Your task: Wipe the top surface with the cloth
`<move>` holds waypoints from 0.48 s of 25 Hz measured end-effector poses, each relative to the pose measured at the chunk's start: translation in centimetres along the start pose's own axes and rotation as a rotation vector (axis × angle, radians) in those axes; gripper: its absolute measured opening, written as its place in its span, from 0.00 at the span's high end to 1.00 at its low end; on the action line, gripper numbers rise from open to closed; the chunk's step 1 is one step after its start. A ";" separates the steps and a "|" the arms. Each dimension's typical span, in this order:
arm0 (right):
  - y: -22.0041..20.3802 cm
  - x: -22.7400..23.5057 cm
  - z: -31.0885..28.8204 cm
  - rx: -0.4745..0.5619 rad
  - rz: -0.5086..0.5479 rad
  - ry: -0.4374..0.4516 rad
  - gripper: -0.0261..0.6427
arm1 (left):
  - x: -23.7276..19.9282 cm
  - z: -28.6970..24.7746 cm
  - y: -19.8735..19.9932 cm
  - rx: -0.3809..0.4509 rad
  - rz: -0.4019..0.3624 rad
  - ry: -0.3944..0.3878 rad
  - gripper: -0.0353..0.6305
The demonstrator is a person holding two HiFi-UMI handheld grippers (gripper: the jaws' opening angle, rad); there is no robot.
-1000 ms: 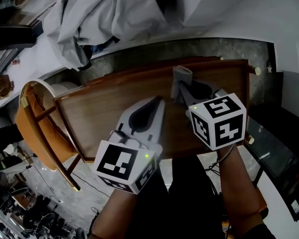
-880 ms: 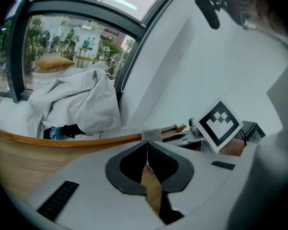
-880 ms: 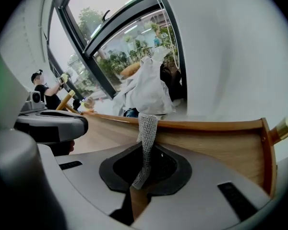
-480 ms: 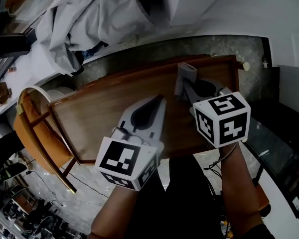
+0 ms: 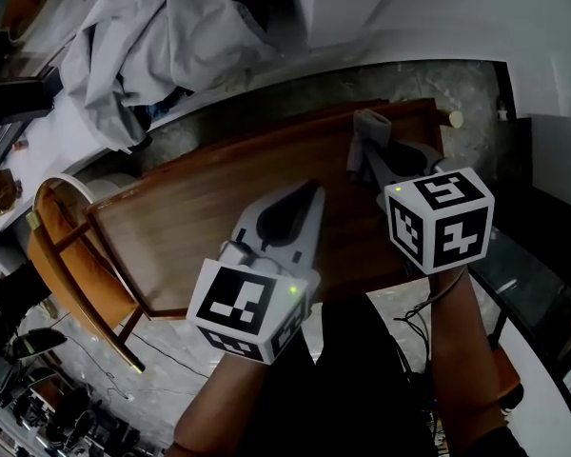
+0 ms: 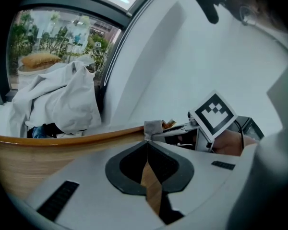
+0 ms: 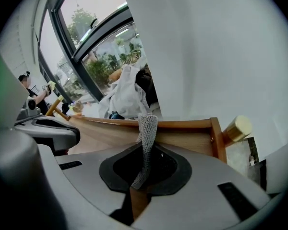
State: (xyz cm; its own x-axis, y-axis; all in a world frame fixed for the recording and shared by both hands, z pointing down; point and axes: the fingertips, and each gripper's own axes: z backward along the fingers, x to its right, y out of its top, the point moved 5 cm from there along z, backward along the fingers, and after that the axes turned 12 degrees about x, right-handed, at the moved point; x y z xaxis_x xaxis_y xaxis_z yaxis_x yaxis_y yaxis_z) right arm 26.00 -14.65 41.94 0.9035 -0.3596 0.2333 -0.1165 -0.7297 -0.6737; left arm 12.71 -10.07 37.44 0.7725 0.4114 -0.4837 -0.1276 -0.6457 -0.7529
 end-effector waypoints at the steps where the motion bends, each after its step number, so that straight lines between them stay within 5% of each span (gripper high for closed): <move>1: 0.0 0.3 0.1 0.001 -0.001 -0.006 0.91 | 0.2 -0.2 0.0 -0.003 -0.001 -0.005 0.93; 12: 0.3 3.7 1.6 -0.002 0.028 -0.109 0.90 | 2.0 -1.7 -0.3 -0.021 -0.012 -0.041 0.93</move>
State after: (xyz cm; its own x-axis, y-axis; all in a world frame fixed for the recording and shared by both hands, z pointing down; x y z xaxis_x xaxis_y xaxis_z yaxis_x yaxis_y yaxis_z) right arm 30.01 -15.25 41.47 0.9395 -0.3143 0.1365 -0.1430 -0.7218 -0.6772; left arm 15.35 -10.18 37.46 0.7477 0.4452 -0.4927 -0.1045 -0.6538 -0.7494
